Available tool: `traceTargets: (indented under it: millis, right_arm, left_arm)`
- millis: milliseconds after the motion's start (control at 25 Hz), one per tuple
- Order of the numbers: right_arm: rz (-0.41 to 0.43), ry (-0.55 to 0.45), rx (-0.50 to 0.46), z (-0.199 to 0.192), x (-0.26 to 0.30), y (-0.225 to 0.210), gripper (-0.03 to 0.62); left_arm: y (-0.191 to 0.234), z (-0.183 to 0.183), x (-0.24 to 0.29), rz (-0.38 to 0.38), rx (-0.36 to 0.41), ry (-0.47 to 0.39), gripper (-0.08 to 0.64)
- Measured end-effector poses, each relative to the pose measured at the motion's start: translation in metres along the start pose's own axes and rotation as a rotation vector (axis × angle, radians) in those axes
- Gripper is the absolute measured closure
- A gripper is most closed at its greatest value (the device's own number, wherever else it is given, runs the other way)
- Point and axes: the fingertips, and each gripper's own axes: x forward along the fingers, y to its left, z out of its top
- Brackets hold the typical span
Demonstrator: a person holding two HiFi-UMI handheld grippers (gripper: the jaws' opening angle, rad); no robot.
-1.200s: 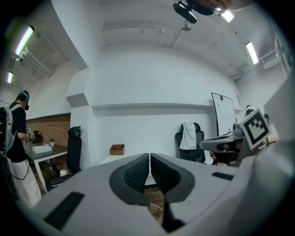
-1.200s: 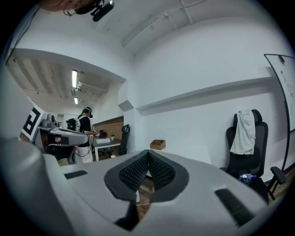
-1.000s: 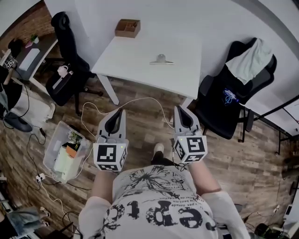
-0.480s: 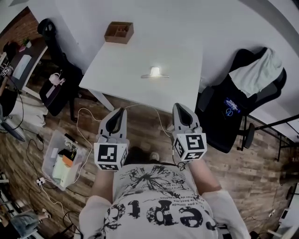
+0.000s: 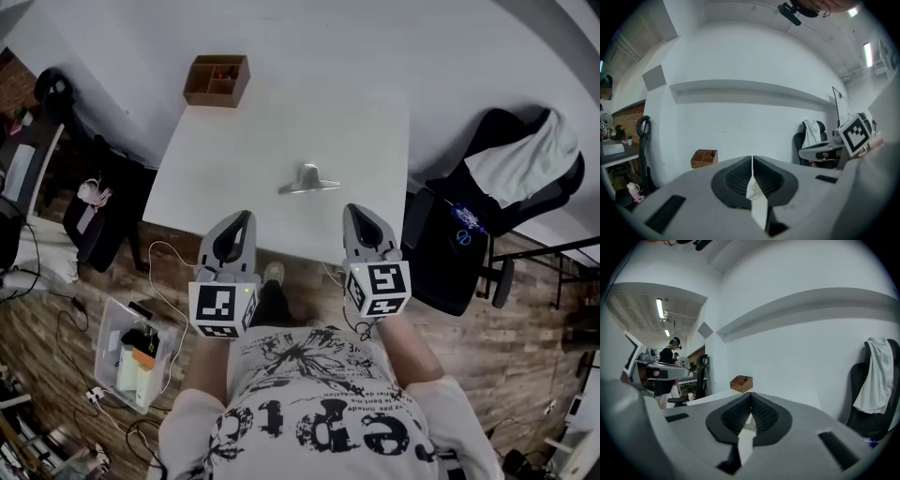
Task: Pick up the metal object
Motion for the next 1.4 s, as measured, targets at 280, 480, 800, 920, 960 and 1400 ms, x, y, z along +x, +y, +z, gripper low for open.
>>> traceTargets:
  millis: [280,480,800,920,960,1400]
  right_arm:
    - [-0.052,0.118,0.022,-0.002,0.094,-0.012,0.598]
    - [-0.046,0.248,0.032,-0.041,0.152,-0.014,0.598]
    - [-0.053,0.496,0.096,-0.125,0.206,-0.016,0.423]
    - [-0.072,0.562,0.107,-0.151,0.217,-0.019,0.372]
    - [-0.074,0.582,0.107,-0.159,0.22,-0.02,0.357]
    - [-0.125,0.713,0.141,-0.202,0.237,-0.023,0.316]
  left_arm:
    - [0.059,0.014,0.082,-0.079,0.0,-0.012,0.548]
    - [0.089,-0.002,0.128,-0.139,-0.002,-0.001,0.548]
    - [0.115,-0.038,0.172,-0.213,-0.013,0.067,0.548]
    - [0.124,-0.054,0.183,-0.216,-0.025,0.104,0.548]
    - [0.127,-0.06,0.185,-0.216,-0.027,0.115,0.548]
    - [0.15,-0.1,0.199,-0.197,-0.042,0.184,0.548]
